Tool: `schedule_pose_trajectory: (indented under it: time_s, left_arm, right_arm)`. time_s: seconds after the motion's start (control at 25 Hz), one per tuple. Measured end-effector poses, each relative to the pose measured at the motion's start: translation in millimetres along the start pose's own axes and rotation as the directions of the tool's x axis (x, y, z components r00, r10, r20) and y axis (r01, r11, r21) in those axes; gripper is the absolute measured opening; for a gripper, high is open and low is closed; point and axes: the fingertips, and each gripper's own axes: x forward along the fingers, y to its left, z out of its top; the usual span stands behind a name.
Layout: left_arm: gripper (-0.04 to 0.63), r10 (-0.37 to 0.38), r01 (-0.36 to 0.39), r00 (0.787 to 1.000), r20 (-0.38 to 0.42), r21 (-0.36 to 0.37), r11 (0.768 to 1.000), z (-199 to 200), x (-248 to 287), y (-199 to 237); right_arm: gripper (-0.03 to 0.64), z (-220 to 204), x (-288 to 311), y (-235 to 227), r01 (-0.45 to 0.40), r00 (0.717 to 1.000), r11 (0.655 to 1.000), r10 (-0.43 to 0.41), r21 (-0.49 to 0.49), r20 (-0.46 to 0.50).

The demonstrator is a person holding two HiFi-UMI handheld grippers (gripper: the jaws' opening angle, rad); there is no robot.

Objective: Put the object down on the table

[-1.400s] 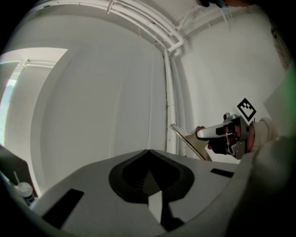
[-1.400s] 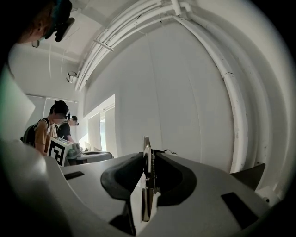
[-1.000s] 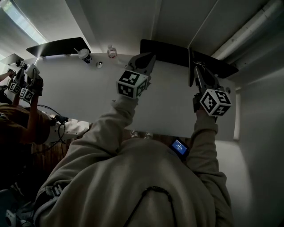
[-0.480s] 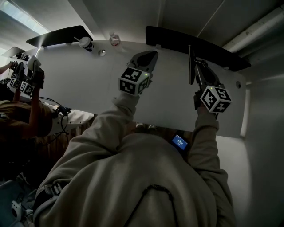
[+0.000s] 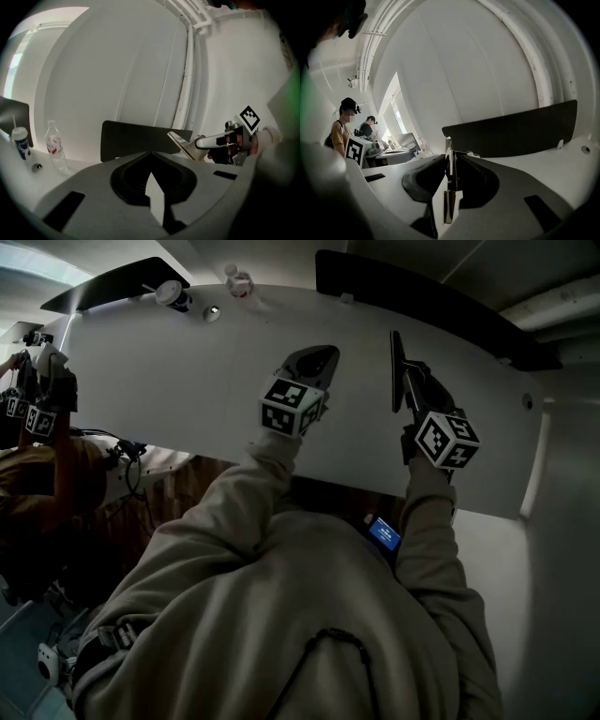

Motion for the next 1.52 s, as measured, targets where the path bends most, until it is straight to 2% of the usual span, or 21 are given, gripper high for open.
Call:
schedule_pose_trajectory:
  time_s: [0.32,0.84,1.04,1.52]
  left_arm:
    - [0.005,0.007,-0.012,0.996,-0.084,-0.063,0.998,-59,12,1]
    - [0.005,-0.003,-0.014,0.973,-0.230,-0.070,0.997,-159,23,-2]
    - [0.006,-0.016,-0.001,0.964,-0.265,-0.064,0.998,-181,27,-10]
    - [0.006,-0.018,-0.010,0.950,-0.310,-0.089,0.996,-210,33,-6]
  right_arm:
    - [0.094,-57,25,-5,-0.023,0.995,0.999,0.027,0.044,-0.093]
    - [0.094,-157,47,-31,0.004,0.970,0.994,0.023,0.109,-0.243]
    - [0.094,-184,52,-36,0.024,0.959,0.990,0.017,0.141,-0.282]
    - [0.094,-210,63,-45,0.029,0.947,0.986,0.025,0.164,-0.319]
